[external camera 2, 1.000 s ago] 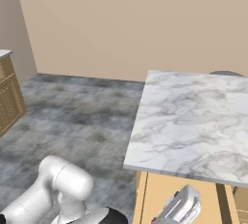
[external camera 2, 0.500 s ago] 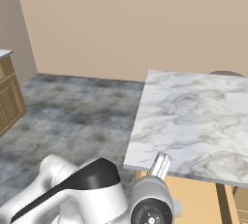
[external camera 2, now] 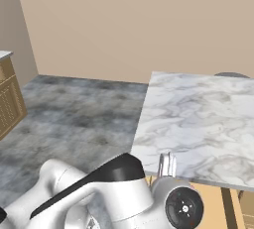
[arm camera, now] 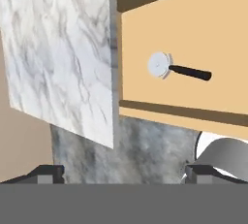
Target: Take the pizza cutter from the drawer on the right and place it on the dining counter for cutting.
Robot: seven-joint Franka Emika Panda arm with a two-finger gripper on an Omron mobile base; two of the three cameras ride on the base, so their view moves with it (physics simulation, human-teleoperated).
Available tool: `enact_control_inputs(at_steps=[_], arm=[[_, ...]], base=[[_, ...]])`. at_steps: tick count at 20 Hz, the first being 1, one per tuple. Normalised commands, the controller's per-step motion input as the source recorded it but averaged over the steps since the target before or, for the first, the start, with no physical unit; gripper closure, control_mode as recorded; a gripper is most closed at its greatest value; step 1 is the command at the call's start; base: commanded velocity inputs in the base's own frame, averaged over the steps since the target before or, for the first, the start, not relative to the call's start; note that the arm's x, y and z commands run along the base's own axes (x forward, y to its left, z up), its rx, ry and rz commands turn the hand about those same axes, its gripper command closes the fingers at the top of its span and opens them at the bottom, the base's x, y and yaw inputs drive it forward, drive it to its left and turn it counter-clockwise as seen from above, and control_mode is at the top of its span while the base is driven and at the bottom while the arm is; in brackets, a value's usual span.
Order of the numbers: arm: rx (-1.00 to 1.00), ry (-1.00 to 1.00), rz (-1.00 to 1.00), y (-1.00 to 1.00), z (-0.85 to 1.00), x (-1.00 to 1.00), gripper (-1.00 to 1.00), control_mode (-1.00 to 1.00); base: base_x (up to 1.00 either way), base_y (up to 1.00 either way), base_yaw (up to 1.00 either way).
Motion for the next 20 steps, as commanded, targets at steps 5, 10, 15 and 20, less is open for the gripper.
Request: enact_control_inputs(at_steps=[5, 10, 15, 20], arm=[[-0.33, 0.08, 0.25, -0.21, -0.01, -0.04, -1.00, -1.00], [-0.30, 0.27, 0.46, -0.33, -0.30, 0.04, -1.00, -1.00], [-0.27, 0.38, 0.56, -0.32, -0.48, 0.01, -1.00, -1.00], [-0.20, 0.41, 0.61, -0.26, -0.57, 0.07, -1.00, -1.00]], base=[[0.00, 0.00, 0.00], [0.00, 0.00, 0.00], [0.00, 0.00, 0.00], [0.00, 0.00, 0.00]])
